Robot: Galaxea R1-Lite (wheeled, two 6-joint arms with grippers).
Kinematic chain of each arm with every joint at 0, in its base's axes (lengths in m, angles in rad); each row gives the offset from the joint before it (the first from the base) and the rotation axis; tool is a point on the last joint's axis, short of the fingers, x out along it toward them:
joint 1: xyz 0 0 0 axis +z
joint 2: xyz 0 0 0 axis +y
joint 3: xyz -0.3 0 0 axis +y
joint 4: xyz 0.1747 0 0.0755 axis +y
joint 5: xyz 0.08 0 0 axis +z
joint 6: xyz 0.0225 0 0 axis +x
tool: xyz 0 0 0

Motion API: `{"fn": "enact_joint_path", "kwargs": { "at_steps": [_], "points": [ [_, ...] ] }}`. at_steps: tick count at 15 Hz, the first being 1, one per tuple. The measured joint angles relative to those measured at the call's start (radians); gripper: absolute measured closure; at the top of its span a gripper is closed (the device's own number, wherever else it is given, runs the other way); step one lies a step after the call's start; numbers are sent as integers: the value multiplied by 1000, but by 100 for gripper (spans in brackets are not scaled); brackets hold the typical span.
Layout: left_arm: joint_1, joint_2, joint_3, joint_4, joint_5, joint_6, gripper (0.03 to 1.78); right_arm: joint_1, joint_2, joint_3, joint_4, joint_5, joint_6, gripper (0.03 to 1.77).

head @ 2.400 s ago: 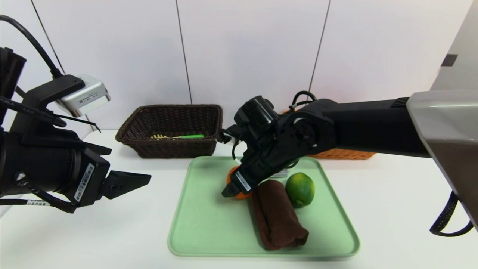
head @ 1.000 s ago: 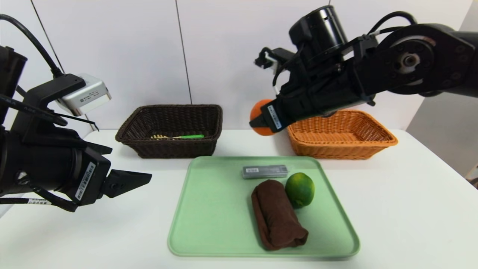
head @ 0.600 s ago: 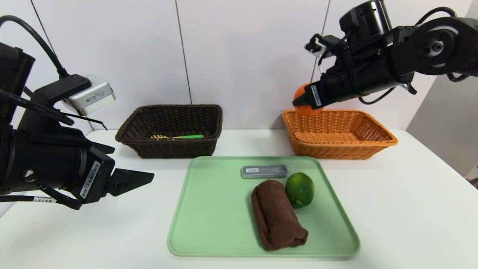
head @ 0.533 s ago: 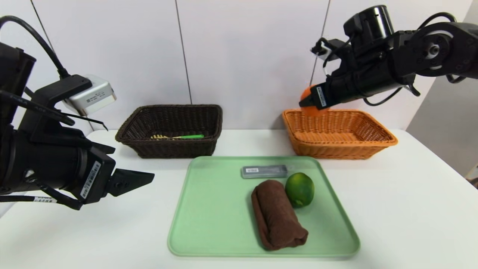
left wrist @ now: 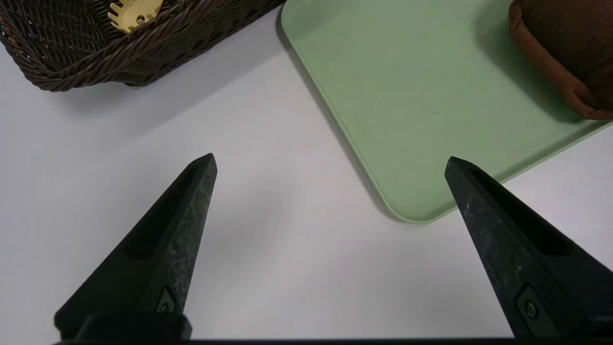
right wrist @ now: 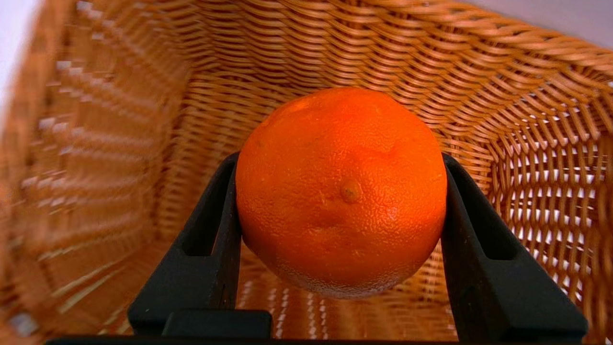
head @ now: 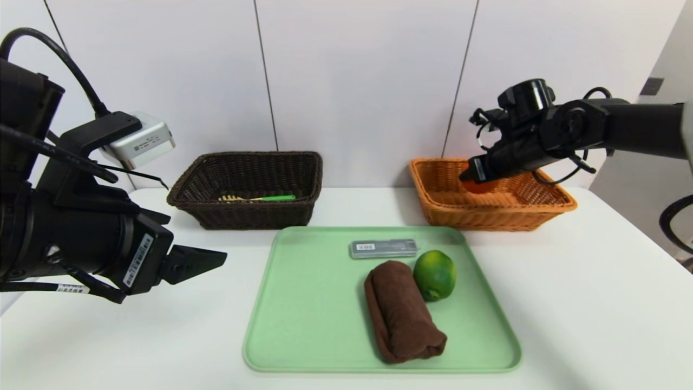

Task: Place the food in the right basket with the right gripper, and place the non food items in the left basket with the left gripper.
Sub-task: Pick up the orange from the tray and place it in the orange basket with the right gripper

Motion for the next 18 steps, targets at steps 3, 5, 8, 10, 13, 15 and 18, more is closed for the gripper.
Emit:
{"fn": "enact_joint_path", "kwargs": {
  "at_steps": [3, 5, 8, 10, 13, 15, 18],
  "points": [
    [0, 0, 3, 0, 0, -3, 12, -8, 46, 0, -2, 8, -1, 67],
    [0, -1, 6, 0, 0, -3, 12, -10, 62, 0, -2, 11, -1, 64],
    [0, -3, 6, 1, 0, -4, 12, -15, 69, 0, -3, 17, 0, 45],
    [0, -3, 6, 1, 0, -3, 12, -15, 66, 0, -2, 19, -1, 37],
    [0, -3, 6, 0, 0, -3, 12, -15, 50, 0, 6, 48, -1, 28],
    [0, -6, 6, 0, 0, -4, 12, -16, 31, 0, 8, 67, -1, 24],
    [0, -9, 6, 0, 0, -4, 12, -16, -21, -1, 11, 66, -3, 19]
  ]
}}
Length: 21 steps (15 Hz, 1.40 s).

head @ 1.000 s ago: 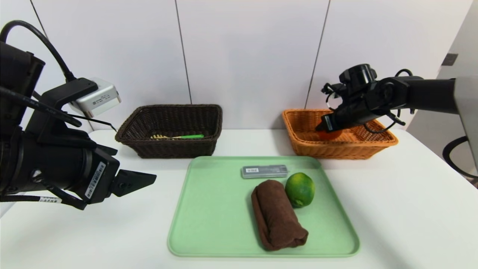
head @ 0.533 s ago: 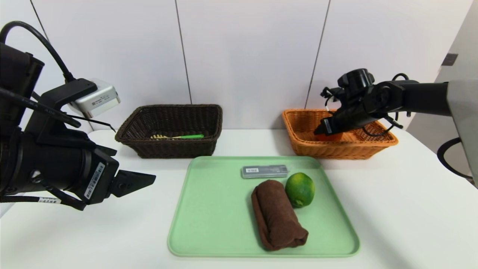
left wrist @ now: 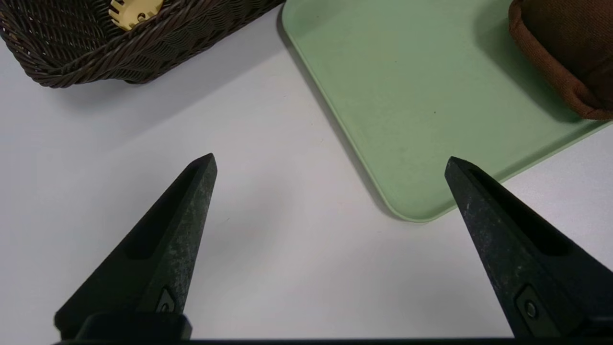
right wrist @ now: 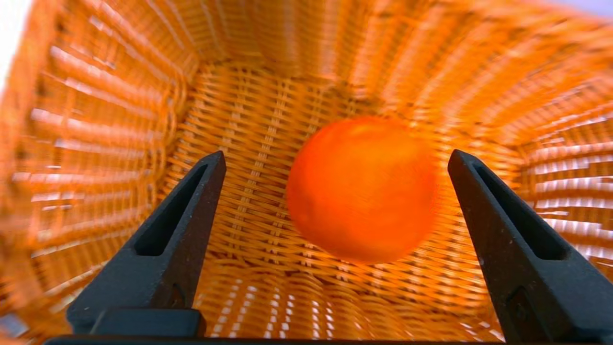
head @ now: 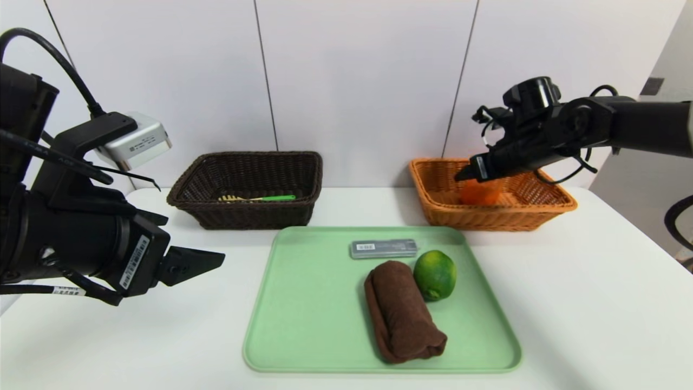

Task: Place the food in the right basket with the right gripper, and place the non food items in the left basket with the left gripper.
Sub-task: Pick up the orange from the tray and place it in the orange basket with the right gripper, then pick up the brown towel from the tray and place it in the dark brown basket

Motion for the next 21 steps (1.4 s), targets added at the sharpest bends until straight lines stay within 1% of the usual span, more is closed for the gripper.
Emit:
{"fn": "enact_joint_path", "kwargs": {
  "at_steps": [3, 5, 8, 10, 12, 15, 18, 21],
  "points": [
    [0, 0, -1, 0, 0, 0, 12, -7, -80, 0, 20, 1, 2, 16],
    [0, 0, -3, 0, -1, 0, 12, -7, -149, 1, 61, 3, 5, 14],
    [-1, 3, -7, -4, -1, 2, 12, -1, -269, 13, 173, 30, 16, 13],
    [-6, 13, -8, -47, -7, 6, 12, 10, -352, 38, 262, 40, 41, 12],
    [-42, 39, -15, -68, -2, 5, 12, 23, -436, 108, 310, 61, 52, 11],
    [-110, 104, -52, -68, 3, -9, 12, 51, -564, 267, 319, 119, 59, 11],
    [-158, 186, -110, -60, 11, -48, 12, 79, -647, 388, 292, 150, 60, 11],
    [-199, 287, -179, -53, 69, -64, 12, 110, -708, 474, 207, 189, 60, 11]
  ]
}}
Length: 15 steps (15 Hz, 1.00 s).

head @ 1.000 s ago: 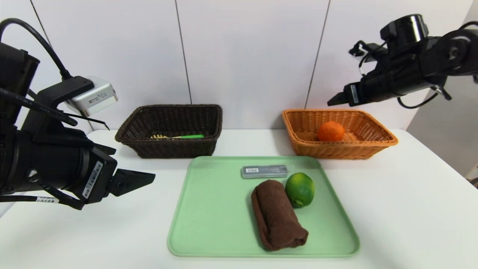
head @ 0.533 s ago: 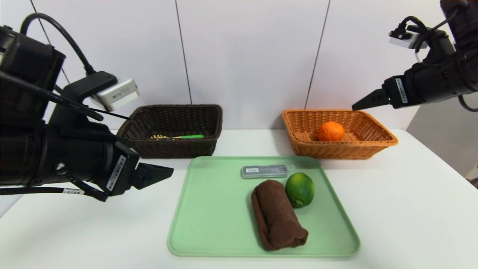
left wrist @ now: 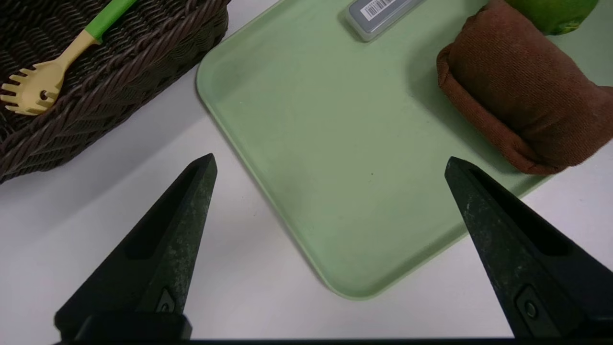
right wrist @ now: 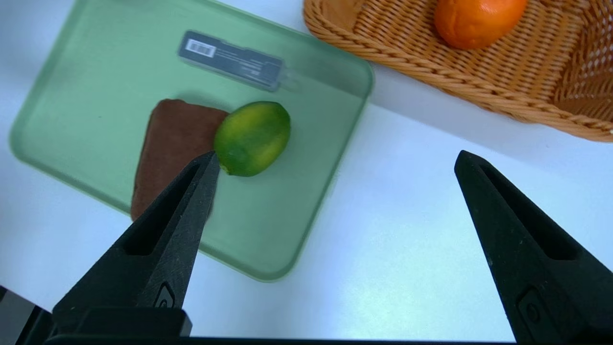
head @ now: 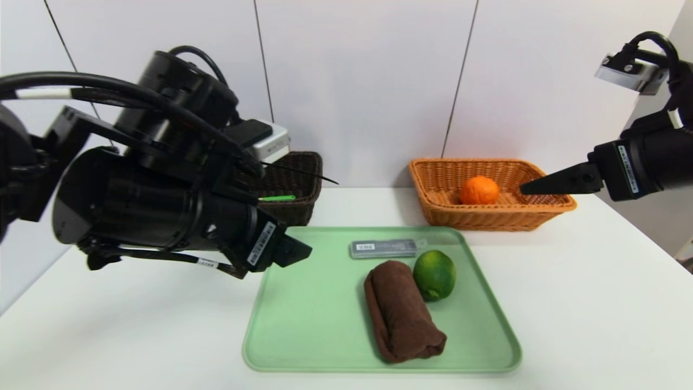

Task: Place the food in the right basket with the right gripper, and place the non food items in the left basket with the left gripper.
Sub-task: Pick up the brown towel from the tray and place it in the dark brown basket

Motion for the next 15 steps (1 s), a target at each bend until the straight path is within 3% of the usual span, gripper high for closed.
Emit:
{"fn": "enact_joint_path", "kwargs": {
  "at_steps": [3, 8, 12, 15],
  "points": [
    [-57, 97, -75, 10, 53, -46, 12, 36, -39, 51, -13, 5, -13, 11],
    [-176, 246, -262, 148, 127, -228, 12, 43, -54, 66, -14, 1, -5, 10],
    [-228, 358, -404, 285, 140, -419, 12, 43, -55, 91, -42, 0, -1, 10],
    [-251, 406, -425, 293, 140, -454, 12, 42, -57, 137, -109, 1, 0, 10]
  ]
}}
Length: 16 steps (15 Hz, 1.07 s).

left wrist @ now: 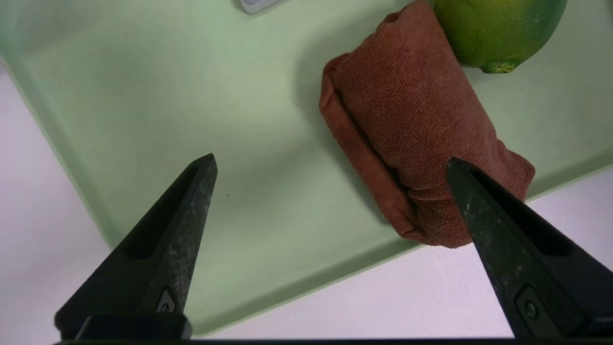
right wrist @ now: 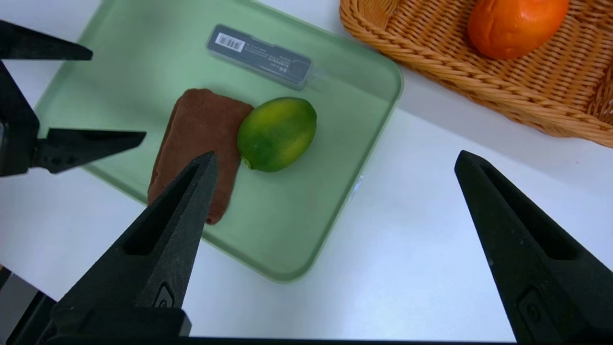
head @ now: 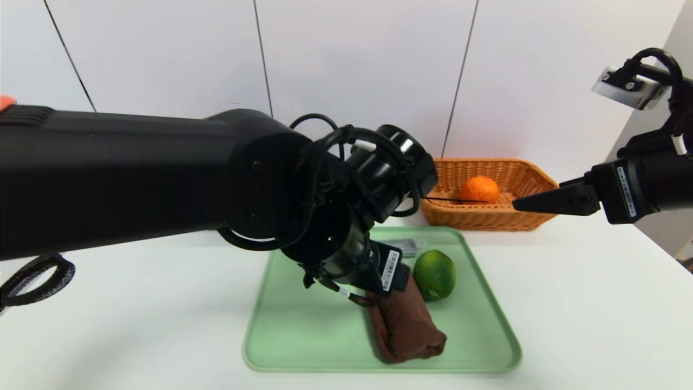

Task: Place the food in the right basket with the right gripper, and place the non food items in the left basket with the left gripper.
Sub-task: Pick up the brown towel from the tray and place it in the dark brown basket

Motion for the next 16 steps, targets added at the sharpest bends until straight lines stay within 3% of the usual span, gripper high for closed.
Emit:
{"fn": "enact_joint_path", "kwargs": {
  "at_steps": [4, 8, 16],
  "points": [
    [-26, 44, -55, 11, -2, -30, 12, 1, 0, 23, -5, 0, -1, 10],
    [-53, 101, -159, 89, -8, -101, 12, -5, -3, 26, -5, 0, -1, 10],
    [-71, 167, -185, 84, -11, -108, 12, -10, -6, 40, -6, 0, -2, 10]
  ]
}}
